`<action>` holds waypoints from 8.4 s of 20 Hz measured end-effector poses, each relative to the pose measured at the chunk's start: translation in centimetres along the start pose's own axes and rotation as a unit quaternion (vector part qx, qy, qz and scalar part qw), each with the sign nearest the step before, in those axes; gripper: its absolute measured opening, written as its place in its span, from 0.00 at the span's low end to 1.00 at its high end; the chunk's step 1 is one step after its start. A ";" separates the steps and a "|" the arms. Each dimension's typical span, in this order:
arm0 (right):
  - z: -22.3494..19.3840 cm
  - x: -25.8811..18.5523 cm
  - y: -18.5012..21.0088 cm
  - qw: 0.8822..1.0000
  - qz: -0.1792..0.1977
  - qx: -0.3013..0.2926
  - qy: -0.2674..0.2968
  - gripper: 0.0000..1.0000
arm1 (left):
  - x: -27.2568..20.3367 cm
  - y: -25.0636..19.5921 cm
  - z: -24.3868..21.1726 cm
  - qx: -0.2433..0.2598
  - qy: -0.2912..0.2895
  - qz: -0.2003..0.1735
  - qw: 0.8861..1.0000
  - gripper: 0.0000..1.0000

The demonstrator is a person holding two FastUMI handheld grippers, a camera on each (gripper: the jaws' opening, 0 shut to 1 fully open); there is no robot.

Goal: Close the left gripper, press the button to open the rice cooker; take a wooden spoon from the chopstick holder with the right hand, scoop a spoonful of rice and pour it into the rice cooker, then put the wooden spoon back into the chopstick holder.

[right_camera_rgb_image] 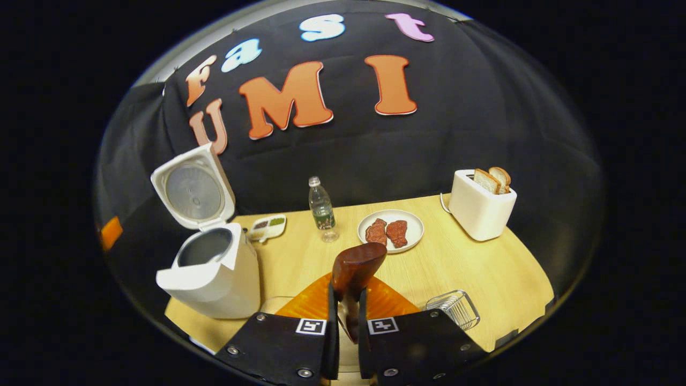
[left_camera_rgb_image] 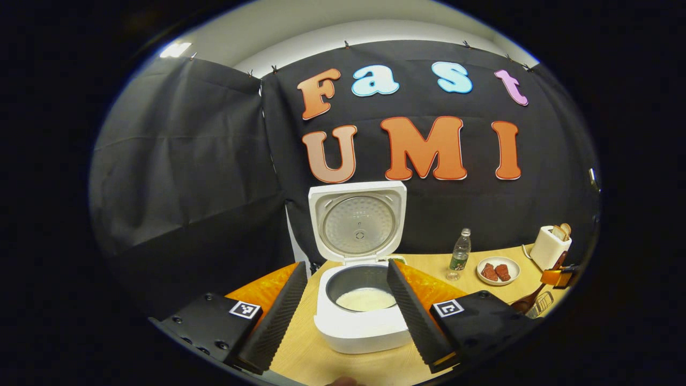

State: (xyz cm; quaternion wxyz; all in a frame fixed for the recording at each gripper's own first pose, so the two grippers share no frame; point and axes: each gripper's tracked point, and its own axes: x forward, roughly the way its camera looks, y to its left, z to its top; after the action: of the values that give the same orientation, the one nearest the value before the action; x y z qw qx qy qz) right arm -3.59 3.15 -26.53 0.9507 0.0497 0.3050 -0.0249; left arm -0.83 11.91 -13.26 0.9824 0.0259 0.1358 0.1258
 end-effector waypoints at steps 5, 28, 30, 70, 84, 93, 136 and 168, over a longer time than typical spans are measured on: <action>-3.6 2.5 2.0 0.990 -0.019 -0.140 -0.023 0.14 | 0.1 1.0 -0.5 0.009 0.007 0.007 1.000 0.96; -7.2 2.4 8.9 0.995 0.053 0.060 0.065 0.13 | 0.7 5.6 -2.9 -0.015 0.039 0.039 0.998 0.96; -7.4 3.0 8.2 0.984 0.057 0.137 0.097 0.12 | 0.8 6.1 -3.0 -0.018 0.043 0.041 0.998 1.00; 6.3 2.2 9.9 0.701 0.281 0.637 0.157 0.12 | -0.8 6.8 -0.3 -0.024 -0.007 0.047 0.999 0.96; 12.7 8.1 23.6 0.766 0.291 0.547 0.171 0.12 | -2.0 14.6 -0.8 -0.044 -0.020 0.118 0.992 1.00; 16.9 11.5 28.7 0.917 0.250 0.305 0.067 0.12 | -1.5 17.5 -3.0 -0.042 0.003 0.135 0.990 1.00; 22.3 1.3 23.3 0.942 0.310 0.014 -0.130 0.12 | -1.5 11.1 -1.3 -0.044 -0.006 0.102 0.994 0.96; 0.2 -1.4 -19.5 0.971 -0.021 0.239 0.001 0.12 | -1.8 -6.6 -2.2 -0.021 0.053 0.002 0.998 1.00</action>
State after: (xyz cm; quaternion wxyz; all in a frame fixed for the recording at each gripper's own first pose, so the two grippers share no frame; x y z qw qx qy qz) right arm -6.16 -16.22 -27.12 0.9101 0.2693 0.2925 -0.1169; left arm -1.50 5.14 -15.44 0.9739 -0.0015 0.1846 0.1321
